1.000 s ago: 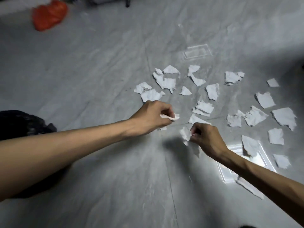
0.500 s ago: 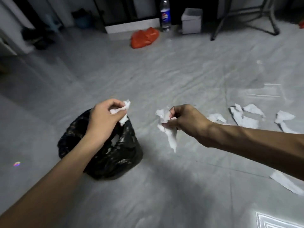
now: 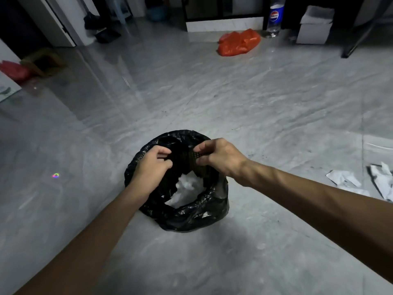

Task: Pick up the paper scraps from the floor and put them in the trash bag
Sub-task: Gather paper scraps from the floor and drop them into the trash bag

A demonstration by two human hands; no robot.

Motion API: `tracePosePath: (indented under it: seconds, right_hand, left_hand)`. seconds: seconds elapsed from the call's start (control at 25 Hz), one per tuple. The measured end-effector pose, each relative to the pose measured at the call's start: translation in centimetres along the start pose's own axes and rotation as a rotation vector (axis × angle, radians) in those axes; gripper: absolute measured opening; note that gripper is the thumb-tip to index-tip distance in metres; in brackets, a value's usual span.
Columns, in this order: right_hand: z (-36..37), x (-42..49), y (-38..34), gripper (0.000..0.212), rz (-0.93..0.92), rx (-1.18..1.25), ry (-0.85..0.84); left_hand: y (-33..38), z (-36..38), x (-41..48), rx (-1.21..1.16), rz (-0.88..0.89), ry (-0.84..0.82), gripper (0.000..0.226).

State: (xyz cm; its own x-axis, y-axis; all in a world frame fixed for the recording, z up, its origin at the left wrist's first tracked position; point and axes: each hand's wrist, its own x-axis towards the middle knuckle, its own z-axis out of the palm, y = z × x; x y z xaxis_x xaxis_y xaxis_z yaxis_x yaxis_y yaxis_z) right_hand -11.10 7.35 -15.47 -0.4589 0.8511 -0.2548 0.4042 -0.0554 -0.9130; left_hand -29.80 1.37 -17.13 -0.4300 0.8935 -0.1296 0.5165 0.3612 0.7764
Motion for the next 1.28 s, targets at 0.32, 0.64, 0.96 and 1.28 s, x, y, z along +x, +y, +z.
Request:
tracePosePath:
  seconds: [0.32, 0.64, 0.96, 1.28]
  right_hand:
    - [-12.4, -6.1, 6.4, 0.013, 0.104, -0.102, 0.185]
    - [-24.3, -16.9, 24.7, 0.018, 0.457, -0.506, 0.332]
    - [-20.2, -15.8, 34.5, 0.018, 0.286, -0.713, 0.438]
    - [-28.8, -18.5, 39.1, 0.014, 0.474, -0.678, 0.850]
  left_hand:
    - [9.4, 11.1, -1.9, -0.032, 0.284, -0.232, 0.021]
    - [17.0, 27.5, -5.1, 0.154, 0.382, -0.886, 0.020]
    - [15.5, 40.7, -3.3, 0.656, 0.805, -0.825, 0.046]
    - [11.7, 47.5, -4.2, 0.595, 0.960, -0.834, 0.008]
